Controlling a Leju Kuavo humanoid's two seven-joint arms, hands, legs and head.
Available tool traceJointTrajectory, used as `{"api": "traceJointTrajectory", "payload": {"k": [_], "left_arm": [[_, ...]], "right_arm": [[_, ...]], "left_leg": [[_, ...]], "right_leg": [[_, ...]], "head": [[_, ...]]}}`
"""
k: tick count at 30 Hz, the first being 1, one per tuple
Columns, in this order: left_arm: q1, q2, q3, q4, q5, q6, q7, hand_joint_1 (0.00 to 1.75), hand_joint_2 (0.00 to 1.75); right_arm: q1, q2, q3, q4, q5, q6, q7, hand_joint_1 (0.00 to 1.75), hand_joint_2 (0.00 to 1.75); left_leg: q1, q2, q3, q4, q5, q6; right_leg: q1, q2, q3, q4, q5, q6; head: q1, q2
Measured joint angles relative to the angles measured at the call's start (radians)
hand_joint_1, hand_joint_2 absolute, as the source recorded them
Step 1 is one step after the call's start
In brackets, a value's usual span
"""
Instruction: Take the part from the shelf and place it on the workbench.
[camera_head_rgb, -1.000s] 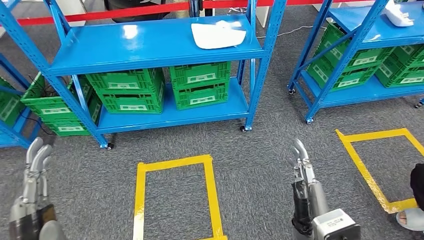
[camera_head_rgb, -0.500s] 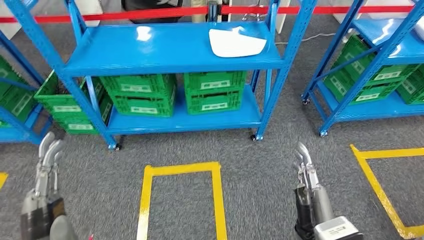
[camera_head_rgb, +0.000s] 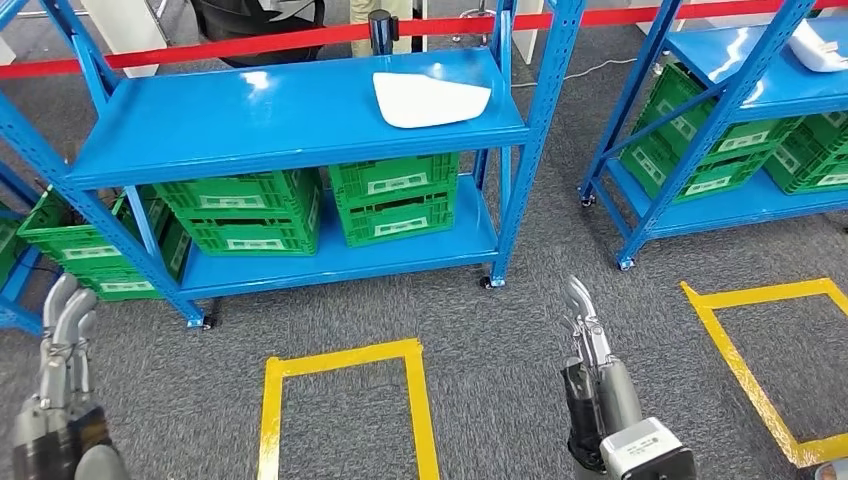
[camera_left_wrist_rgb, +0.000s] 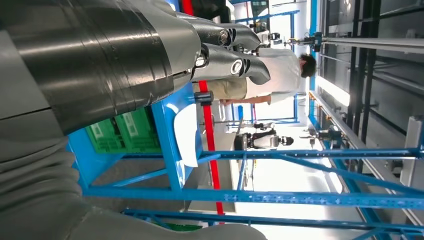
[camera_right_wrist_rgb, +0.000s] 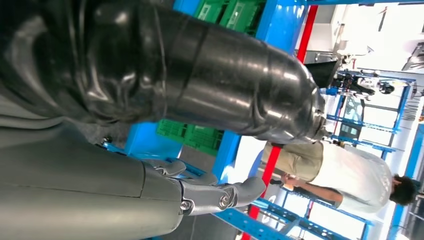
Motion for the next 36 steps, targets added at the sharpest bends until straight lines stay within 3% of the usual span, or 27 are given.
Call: {"api": "traceJointTrajectory", "payload": {"k": [2,5,7,9,10,11,12,13,14,15,18,20,22,24,25,26,27,29,31,33,34,36], "left_arm": [[-0.002,0.0,-0.001,0.001,0.004,0.0,0.002,0.0,0.0],[-0.004,-0.001,-0.002,0.002,0.009,0.0,0.004,0.0,0.0],[-0.006,-0.001,-0.002,0.002,0.013,0.0,0.004,0.0,0.0],[-0.006,-0.001,-0.002,0.003,0.015,0.0,0.005,0.0,0.0],[-0.006,-0.001,-0.002,0.004,0.016,0.0,0.005,0.0,0.0],[-0.006,-0.001,-0.002,0.004,0.017,0.0,0.005,0.0,0.0],[-0.006,-0.001,-0.002,0.005,0.018,0.0,0.005,0.0,0.0],[-0.005,-0.001,-0.002,0.005,0.019,0.0,0.005,0.0,0.0],[-0.005,-0.001,-0.002,0.005,0.02,0.0,0.005,0.0,0.0],[-0.005,-0.001,-0.002,0.005,0.02,0.0,0.005,0.0,0.0],[-0.004,-0.001,-0.003,0.006,0.023,0.0,0.007,0.0,0.0],[-0.004,0.0,-0.003,0.006,0.024,0.0,0.007,0.0,0.0],[-0.005,0.0,-0.004,0.007,0.026,0.0,0.007,0.0,0.0],[-0.005,0.0,-0.004,0.007,0.031,0.0,0.005,0.0,0.0],[-0.004,0.0,-0.004,0.008,0.034,0.0,0.004,0.0,0.0],[-0.004,0.0,-0.004,0.008,0.036,0.0,0.002,0.0,0.0],[-0.004,0.0,-0.004,0.008,0.038,0.0,0.001,0.0,0.0],[-0.004,0.0,-0.004,0.008,0.041,0.0,-0.002,0.0,0.0],[-0.004,0.0,-0.004,0.01,0.046,0.0,-0.005,0.0,0.0],[-0.002,0.0,-0.005,0.01,0.05,0.0,-0.007,0.0,0.0],[-0.002,0.0,-0.005,0.01,0.052,0.0,-0.007,0.0,0.0],[-0.003,-0.001,-0.004,0.01,0.054,0.0,-0.008,0.0,0.0]], "right_arm": [[-0.003,0.0,0.001,0.001,0.001,0.001,0.003,0.0,0.0],[-0.006,-0.001,0.002,-0.001,0.003,0.003,0.006,0.0,0.0],[-0.007,-0.002,0.002,-0.001,0.006,0.003,0.008,0.0,0.0],[-0.007,-0.002,0.002,-0.001,0.011,0.001,0.01,0.0,0.0],[-0.006,-0.002,0.002,-0.001,0.014,-0.001,0.012,0.0,0.0],[-0.006,-0.002,0.003,-0.001,0.016,-0.002,0.013,0.0,0.0],[-0.006,-0.002,0.003,-0.001,0.018,-0.004,0.014,0.0,0.0],[-0.006,-0.002,0.003,-0.001,0.018,-0.004,0.016,0.0,0.0],[-0.007,-0.002,0.003,-0.001,0.019,-0.005,0.017,0.0,0.0],[-0.007,-0.002,0.003,0.0,0.018,-0.005,0.017,0.0,0.0],[-0.008,-0.002,0.003,0.0,0.016,-0.005,0.019,0.0,0.0],[-0.009,-0.002,0.003,0.0,0.012,-0.005,0.019,0.0,0.0],[-0.012,-0.002,0.003,0.0,0.007,-0.004,0.016,0.0,0.0],[-0.013,-0.002,0.003,0.0,0.002,-0.004,0.011,0.0,0.0],[-0.013,-0.002,0.004,0.0,0.0,-0.003,0.009,0.0,0.0],[-0.013,-0.002,0.004,0.0,-0.001,-0.002,0.008,0.0,0.0],[-0.013,-0.002,0.004,0.001,-0.001,-0.001,0.007,0.0,0.0],[-0.014,-0.002,0.004,0.001,-0.001,0.001,0.006,0.0,0.0],[-0.016,-0.002,0.004,0.002,-0.001,0.003,0.006,0.0,0.0],[-0.018,-0.001,0.005,0.002,0.0,0.004,0.006,0.0,0.0],[-0.019,-0.001,0.005,0.002,0.0,0.005,0.006,0.0,0.0],[-0.019,-0.001,0.006,0.001,0.001,0.005,0.006,0.0,0.0]], "left_leg": [[-0.008,0.0,0.007,-0.027,-0.01,0.01],[0.004,0.0,0.046,-0.051,0.014,0.023],[0.008,0.002,0.064,-0.055,0.011,0.026],[0.009,0.001,0.068,-0.055,0.004,0.027],[0.009,-0.001,0.072,-0.055,0.0,0.026],[0.009,-0.002,0.079,-0.055,-0.007,0.025],[0.01,-0.003,0.088,-0.055,-0.014,0.023],[0.01,-0.004,0.096,-0.055,-0.023,0.021],[0.01,-0.005,0.106,-0.055,-0.03,0.018],[0.01,-0.005,0.11,-0.056,-0.036,0.013],[0.01,-0.005,0.122,-0.056,-0.037,-0.006],[0.011,-0.002,0.122,-0.027,-0.043,-0.016],[0.013,-0.001,0.075,0.059,-0.084,-0.022],[0.015,0.0,-0.007,0.176,-0.129,-0.026],[0.016,0.0,-0.042,0.21,-0.134,-0.027],[0.016,0.001,-0.061,0.212,-0.119,-0.026],[0.017,0.001,-0.06,0.178,-0.081,-0.024],[0.016,0.001,-0.028,0.058,0.008,-0.022],[0.012,0.003,-0.007,-0.017,0.016,-0.019],[0.011,0.004,0.001,-0.026,0.002,-0.01],[0.013,0.004,0.01,-0.026,0.017,-0.003],[0.017,0.003,0.021,-0.029,0.021,0.007]], "right_leg": [[0.0,0.0,0.008,0.004,-0.004,0.012],[0.003,0.0,0.009,0.049,-0.022,0.03],[-0.002,0.0,-0.042,0.135,-0.071,0.044],[-0.01,0.0,-0.121,0.244,-0.117,0.054],[-0.013,0.0,-0.152,0.27,-0.119,0.057],[-0.016,0.0,-0.165,0.261,-0.098,0.057],[-0.017,0.0,-0.162,0.218,-0.056,0.057],[-0.018,0.0,-0.149,0.153,-0.002,0.055],[-0.018,-0.001,-0.137,0.098,0.035,0.051],[-0.015,-0.003,-0.127,0.056,0.049,0.046],[-0.008,-0.004,-0.103,0.016,0.048,0.021],[-0.012,-0.004,-0.074,0.0,0.059,0.006],[-0.015,-0.006,-0.052,-0.007,0.056,-0.002],[-0.015,-0.004,-0.046,-0.006,0.048,-0.004],[-0.015,-0.003,-0.043,-0.006,0.043,-0.004],[-0.015,-0.003,-0.037,-0.006,0.037,-0.002],[-0.015,-0.002,-0.028,-0.006,0.03,0.0],[-0.015,-0.001,-0.007,-0.005,0.015,0.007],[-0.013,0.001,-0.001,-0.003,0.002,0.018],[-0.011,0.001,-0.006,0.0,-0.013,0.031],[-0.011,-0.001,-0.005,0.002,-0.021,0.037],[-0.011,-0.002,-0.015,0.042,-0.047,0.047]], "head": [[-0.003,0.0],[0.001,0.0],[0.011,0.0],[0.021,0.0],[0.024,0.0],[0.028,0.0],[0.032,0.0],[0.037,0.0],[0.039,0.0],[0.041,0.0],[0.042,0.0],[0.036,0.0],[0.024,0.0],[0.014,0.0],[0.011,0.0],[0.007,0.0],[0.004,0.0],[-0.002,0.0],[-0.008,0.0],[-0.008,0.0],[-0.006,0.0],[0.003,0.0]]}}
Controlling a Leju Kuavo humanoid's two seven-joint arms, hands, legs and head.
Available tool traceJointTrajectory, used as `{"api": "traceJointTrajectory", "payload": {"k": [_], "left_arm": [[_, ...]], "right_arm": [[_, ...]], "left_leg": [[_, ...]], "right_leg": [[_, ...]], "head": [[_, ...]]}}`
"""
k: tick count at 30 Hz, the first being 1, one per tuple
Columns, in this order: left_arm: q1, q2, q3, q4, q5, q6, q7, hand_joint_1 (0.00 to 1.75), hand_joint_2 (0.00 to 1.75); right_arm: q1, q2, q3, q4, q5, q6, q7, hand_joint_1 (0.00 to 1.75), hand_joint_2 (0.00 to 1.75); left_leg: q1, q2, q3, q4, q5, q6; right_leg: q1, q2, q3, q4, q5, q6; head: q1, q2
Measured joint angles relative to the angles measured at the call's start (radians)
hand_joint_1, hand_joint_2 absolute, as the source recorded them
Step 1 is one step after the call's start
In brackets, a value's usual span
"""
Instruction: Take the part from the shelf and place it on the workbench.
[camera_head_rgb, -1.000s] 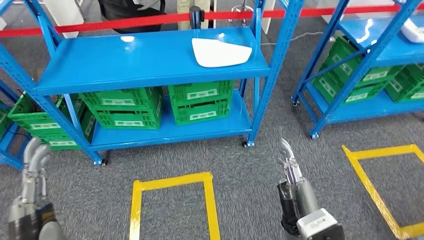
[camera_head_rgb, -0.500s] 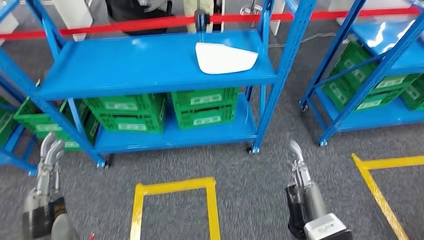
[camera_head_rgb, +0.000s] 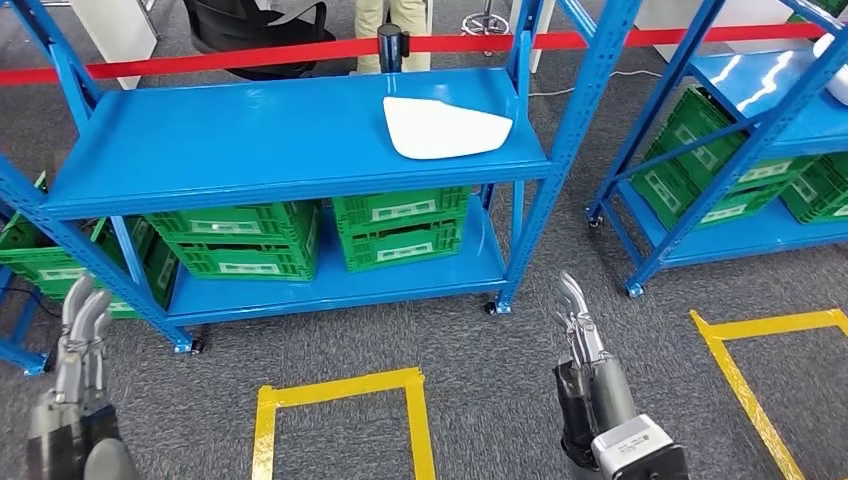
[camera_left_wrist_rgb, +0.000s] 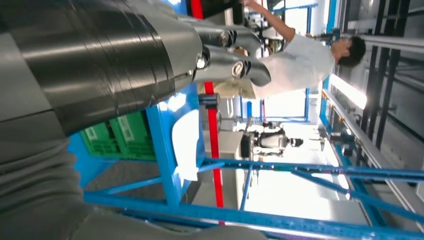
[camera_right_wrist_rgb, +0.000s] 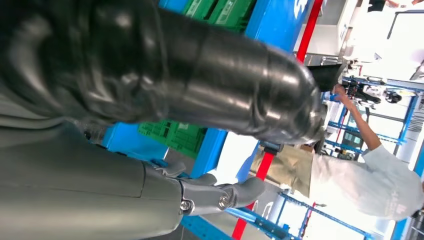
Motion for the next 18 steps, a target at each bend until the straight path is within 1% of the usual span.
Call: {"api": "traceJointTrajectory", "payload": {"k": [1,3,4,5,6,7,8,9,10,11,12,14,15,16,17,18], "left_arm": [[0.0,0.0,0.0,0.0,0.0,0.0,0.0,0.0,0.0],[0.0,0.0,0.0,0.0,0.001,0.0,0.0,0.0,0.0],[0.0,0.0,0.0,0.0,0.001,0.0,0.0,0.0,0.0],[0.0,0.0,0.0,0.0,0.001,0.0,0.0,0.0,0.0],[0.0,0.0,0.0,0.0,0.001,0.0,0.0,0.0,0.0],[0.0,0.0,0.0,0.0,0.001,0.0,0.0,0.0,0.0],[0.0,0.0,0.0,0.0,0.001,0.0,0.0,0.0,0.0],[-0.001,-0.001,0.0,0.0,0.001,0.0,0.0,0.0,0.0],[-0.001,-0.001,0.0,0.001,0.001,0.0,0.0,0.0,0.0],[-0.001,-0.001,0.0,0.001,0.001,0.0,0.0,0.0,0.0],[-0.001,-0.001,0.0,0.001,0.001,0.0,0.0,0.0,0.0],[-0.001,-0.001,0.0,0.0,0.001,0.0,0.0,0.0,0.0],[-0.002,0.0,0.0,-0.001,0.001,0.0,-0.001,0.0,0.0],[-0.002,0.0,0.0,-0.001,0.002,0.0,-0.002,0.0,0.0],[-0.001,0.0,0.0,-0.001,0.003,0.0,-0.003,0.0,0.0],[-0.001,0.0,0.0,0.0,0.004,0.0,-0.005,0.0,0.0]], "right_arm": [[0.0,0.0,0.0,0.0,0.0,0.0,0.0,0.0,0.0],[0.0,0.0,0.0,0.0,0.0,0.0,0.0,0.0,0.0],[0.0,0.0,0.0,0.0,0.0,0.0,0.0,0.0,0.0],[0.0,0.0,0.001,0.0,0.0,0.0,0.0,0.0,0.0],[0.0,0.0,0.001,0.0,0.0,0.0,0.0,0.0,0.0],[0.0,0.0,0.001,0.0,0.0,0.0,0.0,0.0,0.0],[0.0,0.0,0.001,0.0,0.0,0.0,0.0,0.0,0.0],[0.0,0.0,0.001,0.0,0.0,0.0,0.0,0.0,0.0],[-0.001,0.0,0.001,0.0,0.0,0.0,0.0,0.0,0.0],[-0.001,0.0,0.001,0.0,0.001,0.0,0.0,0.0,0.0],[-0.001,0.0,0.001,-0.001,0.001,0.0,0.0,0.0,0.0],[-0.002,0.001,0.002,-0.002,0.001,0.0,0.0,0.0,0.0],[-0.003,0.002,0.002,-0.002,0.002,0.0,0.0,0.0,0.0],[-0.003,0.003,0.003,-0.002,0.006,0.001,0.001,0.0,0.0],[-0.004,0.003,0.003,-0.002,0.013,0.002,0.004,0.0,0.0],[-0.004,0.003,0.004,-0.002,0.024,0.003,0.01,0.0,0.0]], "left_leg": [[0.001,0.0,0.004,-0.001,-0.003,0.004],[0.0,-0.001,0.011,-0.001,-0.012,0.009],[-0.002,-0.002,0.016,-0.001,-0.018,0.01],[-0.004,-0.003,0.023,-0.001,-0.024,0.011],[-0.007,-0.005,0.033,-0.001,-0.032,0.012],[-0.01,-0.007,0.046,-0.002,-0.04,0.012],[-0.011,-0.008,0.054,-0.004,-0.048,0.012],[-0.014,-0.009,0.064,-0.006,-0.056,0.011],[-0.014,-0.009,0.069,-0.009,-0.06,0.008],[-0.012,-0.009,0.072,-0.013,-0.062,0.004],[-0.011,-0.009,0.078,-0.017,-0.062,-0.001],[-0.011,-0.007,0.083,-0.023,-0.066,-0.009],[-0.012,-0.006,0.078,-0.009,-0.074,-0.013],[-0.012,-0.006,0.061,0.025,-0.087,-0.018],[-0.008,-0.006,0.028,0.082,-0.105,-0.022],[-0.004,-0.005,-0.016,0.15,-0.123,-0.026]], "right_leg": [[-0.001,0.0,-0.026,0.051,-0.024,0.004],[-0.001,0.0,-0.112,0.19,-0.076,0.01],[-0.001,0.0,-0.152,0.244,-0.086,0.01],[0.0,0.0,-0.177,0.263,-0.072,0.007],[0.002,0.0,-0.181,0.24,-0.036,0.001],[0.005,0.001,-0.167,0.181,0.017,-0.009],[0.01,0.001,-0.146,0.112,0.065,-0.022],[0.016,0.0,-0.122,0.053,0.1,-0.036],[0.021,0.0,-0.104,0.014,0.117,-0.047],[0.025,0.0,-0.095,-0.002,0.119,-0.054],[0.028,0.0,-0.089,-0.01,0.119,-0.057],[0.023,0.002,-0.071,-0.037,0.123,-0.057],[0.018,0.002,-0.057,-0.052,0.124,-0.058],[0.013,0.001,-0.043,-0.066,0.124,-0.058],[0.01,0.001,-0.034,-0.073,0.122,-0.059],[0.009,0.0,-0.03,-0.075,0.118,-0.06]], "head": [[0.005,0.0],[0.019,0.0],[0.025,0.0],[0.03,0.0],[0.035,0.0],[0.039,0.0],[0.043,0.0],[0.043,0.0],[0.042,0.0],[0.042,0.0],[0.041,0.0],[0.046,0.0],[0.044,0.0],[0.039,0.0],[0.033,0.0],[0.026,0.0]]}}
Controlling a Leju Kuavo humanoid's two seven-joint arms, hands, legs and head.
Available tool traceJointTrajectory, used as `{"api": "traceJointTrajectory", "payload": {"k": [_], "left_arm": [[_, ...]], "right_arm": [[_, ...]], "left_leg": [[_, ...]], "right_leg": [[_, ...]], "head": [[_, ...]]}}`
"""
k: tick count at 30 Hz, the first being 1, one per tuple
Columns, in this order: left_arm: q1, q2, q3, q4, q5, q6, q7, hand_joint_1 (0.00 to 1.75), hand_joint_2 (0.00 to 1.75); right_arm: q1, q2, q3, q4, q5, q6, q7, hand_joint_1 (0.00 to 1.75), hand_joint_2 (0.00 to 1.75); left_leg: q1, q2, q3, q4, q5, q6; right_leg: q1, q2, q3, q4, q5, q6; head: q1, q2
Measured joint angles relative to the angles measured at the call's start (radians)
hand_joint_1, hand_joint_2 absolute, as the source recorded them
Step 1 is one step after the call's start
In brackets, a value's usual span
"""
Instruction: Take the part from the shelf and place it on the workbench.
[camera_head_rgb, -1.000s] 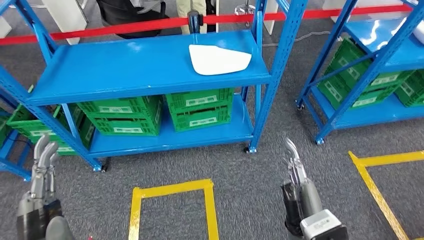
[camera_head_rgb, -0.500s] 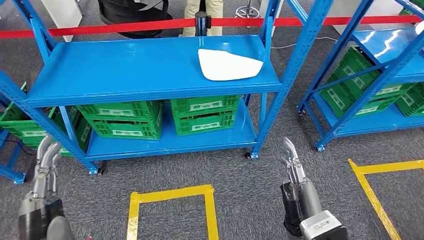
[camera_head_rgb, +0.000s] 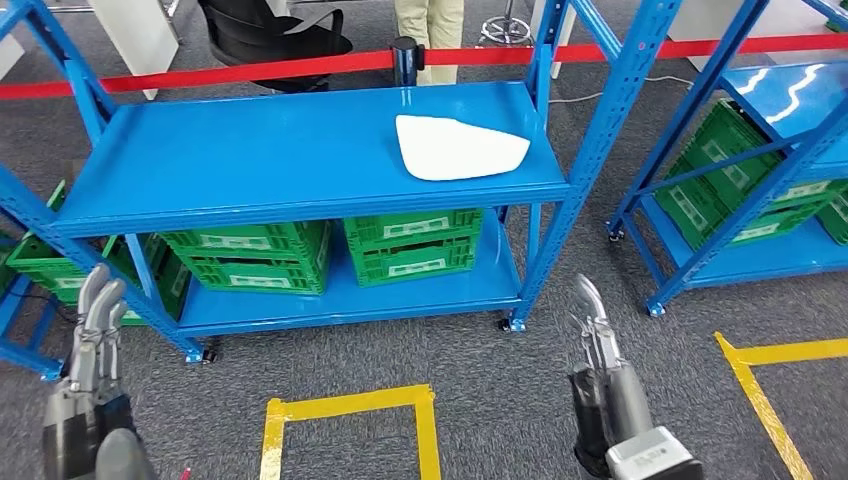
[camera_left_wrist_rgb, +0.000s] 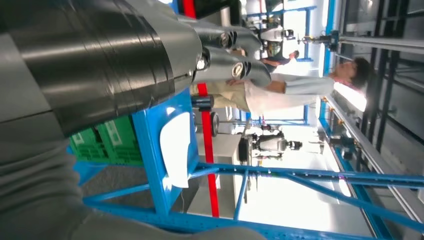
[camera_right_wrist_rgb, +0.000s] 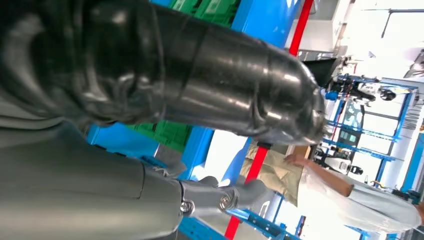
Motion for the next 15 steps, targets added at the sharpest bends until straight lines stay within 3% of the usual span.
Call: {"api": "traceJointTrajectory", "payload": {"k": [2,3,5,7,11,15], "left_arm": [[0.001,0.0,0.0,0.001,0.003,0.0,-0.001,0.0,0.0],[0.002,0.0,0.0,0.001,0.003,0.0,-0.002,0.0,0.0],[0.002,0.0,0.0,0.001,0.003,0.0,-0.002,0.0,0.0],[0.001,0.0,0.0,0.002,0.003,0.0,-0.002,0.0,0.0],[0.002,0.0,0.0,0.003,0.003,0.0,-0.003,0.0,0.0],[0.001,-0.001,0.0,0.003,0.003,0.0,0.007,0.0,0.0]], "right_arm": [[0.001,0.0,0.001,0.001,0.026,0.002,0.014,0.0,0.0],[0.002,0.0,0.001,0.001,0.035,0.003,0.018,0.0,0.0],[0.002,0.001,0.002,0.002,0.043,0.003,0.022,0.0,0.0],[0.001,0.001,0.002,0.002,0.045,0.004,0.024,0.0,0.0],[0.001,0.002,0.005,0.002,0.046,0.003,0.027,0.0,0.0],[0.0,0.001,0.006,0.002,0.048,-0.004,0.028,0.0,0.0]], "left_leg": [[0.009,0.002,-0.075,0.088,-0.004,-0.008],[0.013,0.003,-0.085,0.081,0.021,-0.011],[0.018,0.005,-0.05,-0.029,0.104,-0.018],[0.018,0.005,0.001,-0.135,0.143,-0.018],[0.014,-0.001,0.028,-0.164,0.131,0.004],[0.019,-0.001,0.038,-0.169,0.127,0.02]], "right_leg": [[-0.002,0.001,0.007,0.001,-0.011,0.003],[-0.003,0.002,0.013,0.003,-0.017,0.006],[-0.007,0.004,0.028,0.008,-0.033,0.015],[-0.007,0.006,0.032,0.014,-0.051,0.029],[-0.008,0.006,0.033,0.018,-0.066,0.052],[-0.011,0.004,-0.016,0.121,-0.118,0.068]], "head": [[-0.009,0.0],[-0.012,0.0],[-0.018,0.0],[-0.026,0.0],[-0.021,0.0],[-0.002,0.0]]}}
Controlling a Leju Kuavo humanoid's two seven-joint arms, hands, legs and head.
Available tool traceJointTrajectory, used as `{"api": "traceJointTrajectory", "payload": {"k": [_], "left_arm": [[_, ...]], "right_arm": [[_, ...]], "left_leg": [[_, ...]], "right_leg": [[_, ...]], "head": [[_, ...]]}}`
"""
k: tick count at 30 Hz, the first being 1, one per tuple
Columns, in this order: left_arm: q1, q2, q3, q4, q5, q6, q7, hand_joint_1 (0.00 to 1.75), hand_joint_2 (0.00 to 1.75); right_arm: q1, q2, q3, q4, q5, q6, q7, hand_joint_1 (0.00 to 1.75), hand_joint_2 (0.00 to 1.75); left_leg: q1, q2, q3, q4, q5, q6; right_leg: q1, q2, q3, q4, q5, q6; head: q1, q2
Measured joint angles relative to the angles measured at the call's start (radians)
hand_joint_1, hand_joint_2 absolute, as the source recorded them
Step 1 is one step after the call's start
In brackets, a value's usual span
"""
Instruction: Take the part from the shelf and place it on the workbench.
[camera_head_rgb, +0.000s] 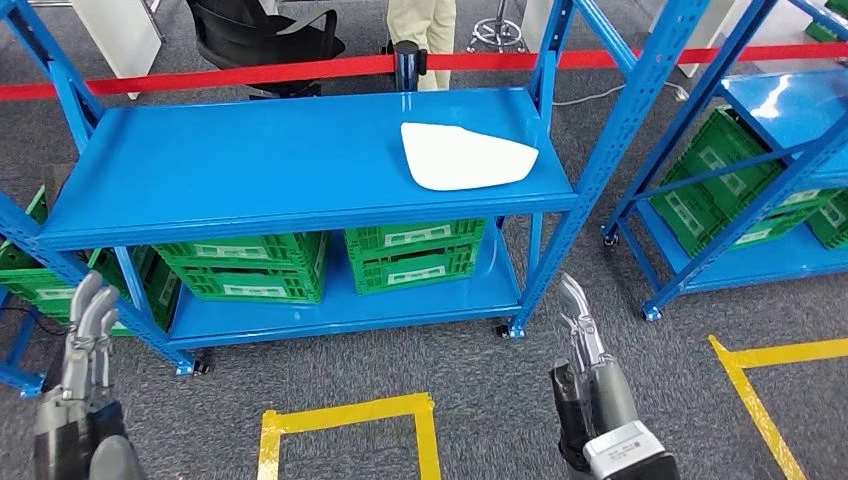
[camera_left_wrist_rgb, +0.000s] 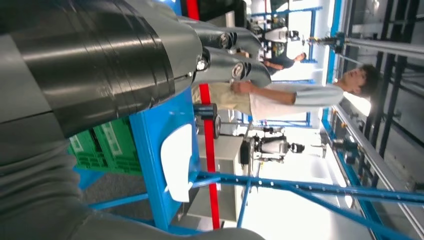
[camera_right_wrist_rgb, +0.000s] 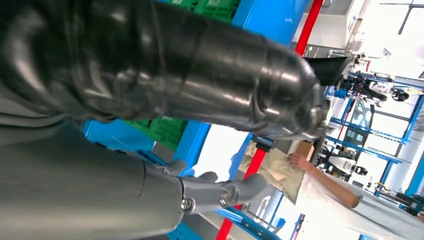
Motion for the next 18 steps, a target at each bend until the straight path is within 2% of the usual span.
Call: {"api": "traceJointTrajectory", "payload": {"k": [3,4,5,7,8,9,12,18], "left_arm": [[0.0,0.0,0.0,0.0,0.0,0.0,0.001,0.0,0.0],[0.0,0.0,0.0,0.0,0.0,0.0,0.002,0.0,0.0],[0.0,0.0,0.0,0.001,0.0,0.0,0.003,0.0,0.0],[0.0,0.0,0.0,0.003,-0.001,0.0,0.006,0.0,0.0],[0.0,0.0,0.0,0.003,-0.002,0.0,0.007,0.0,0.0],[0.0,0.0,0.0,0.004,-0.002,0.0,0.007,0.0,0.0],[-0.002,0.0,0.0,0.005,-0.003,0.0,0.009,0.0,0.0],[-0.011,0.0,-0.001,0.011,-0.002,-0.003,0.026,0.0,0.0]], "right_arm": [[0.0,0.0,0.0,0.0,0.0,-0.001,0.0,0.0,0.0],[0.0,0.0,0.0,0.0,0.0,-0.002,0.001,0.0,0.0],[0.001,0.0,0.0,0.0,0.0,-0.004,0.002,0.0,0.0],[0.002,0.0,0.001,0.0,0.0,-0.009,0.005,0.0,0.0],[0.002,0.0,0.001,0.0,0.0,-0.01,0.006,0.0,0.0],[0.001,0.0,0.001,0.0,-0.001,-0.011,0.007,0.0,0.0],[0.001,0.0,0.002,0.0,-0.006,-0.013,0.007,0.0,0.0],[-0.009,0.001,0.004,0.005,-0.056,-0.01,-0.002,0.0,0.0]], "left_leg": [[0.0,0.0,0.0,0.0,-0.001,0.001],[-0.001,0.0,0.001,0.0,-0.002,0.002],[-0.003,0.0,0.005,0.0,-0.006,0.003],[-0.01,-0.004,0.024,-0.001,-0.028,0.002],[-0.012,-0.006,0.034,0.0,-0.038,-0.002],[-0.014,-0.007,0.042,0.001,-0.045,-0.003],[-0.015,-0.002,0.047,0.001,-0.046,-0.002],[-0.015,-0.001,0.051,-0.012,-0.046,-0.006]], "right_leg": [[-0.001,0.0,-0.01,0.017,-0.007,0.001],[-0.001,0.0,-0.033,0.055,-0.02,0.002],[-0.002,0.0,-0.07,0.105,-0.026,0.002],[0.004,0.0,-0.087,0.061,0.043,-0.014],[0.008,-0.001,-0.072,0.002,0.091,-0.024],[0.011,0.0,-0.043,-0.071,0.133,-0.029],[0.011,0.002,-0.042,-0.076,0.138,-0.021],[0.011,0.002,-0.042,-0.076,0.134,-0.028]], "head": [[0.003,0.0],[0.005,0.0],[0.009,0.0],[0.021,0.0],[0.025,0.0],[0.028,0.0],[0.022,0.0],[0.006,0.0]]}}
